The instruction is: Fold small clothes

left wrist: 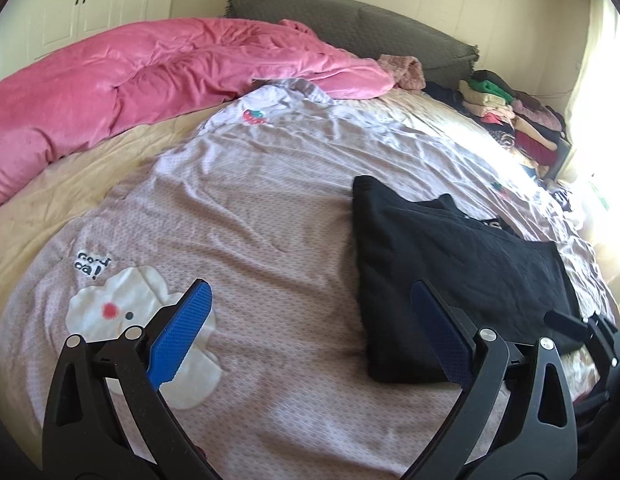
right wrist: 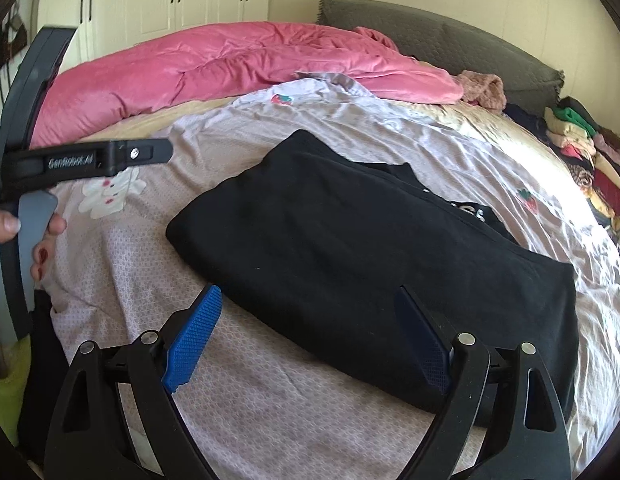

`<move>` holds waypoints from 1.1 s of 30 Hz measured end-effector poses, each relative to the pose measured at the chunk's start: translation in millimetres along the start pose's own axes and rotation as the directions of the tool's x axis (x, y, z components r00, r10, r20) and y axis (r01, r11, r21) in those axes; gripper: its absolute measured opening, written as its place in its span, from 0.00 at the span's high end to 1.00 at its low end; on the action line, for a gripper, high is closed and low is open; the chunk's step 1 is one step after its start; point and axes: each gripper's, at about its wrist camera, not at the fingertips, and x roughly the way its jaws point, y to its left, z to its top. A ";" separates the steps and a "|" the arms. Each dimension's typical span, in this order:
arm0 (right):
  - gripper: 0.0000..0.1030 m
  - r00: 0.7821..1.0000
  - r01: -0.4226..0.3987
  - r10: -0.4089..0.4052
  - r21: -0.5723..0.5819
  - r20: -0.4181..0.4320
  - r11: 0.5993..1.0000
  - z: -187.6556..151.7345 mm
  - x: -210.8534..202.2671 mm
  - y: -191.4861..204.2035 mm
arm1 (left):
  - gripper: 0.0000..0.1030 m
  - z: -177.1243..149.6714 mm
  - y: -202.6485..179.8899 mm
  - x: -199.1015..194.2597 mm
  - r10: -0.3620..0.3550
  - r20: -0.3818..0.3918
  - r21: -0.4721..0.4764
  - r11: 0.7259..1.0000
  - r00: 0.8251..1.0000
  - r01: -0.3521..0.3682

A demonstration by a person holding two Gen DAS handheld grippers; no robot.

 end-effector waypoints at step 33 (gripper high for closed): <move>0.16 0.996 0.083 -0.089 -0.201 -0.020 0.976 22.3 82.9 54.6 | 0.09 58.3 -31.8 82.1 0.012 -0.103 0.137 0.991 0.995 0.002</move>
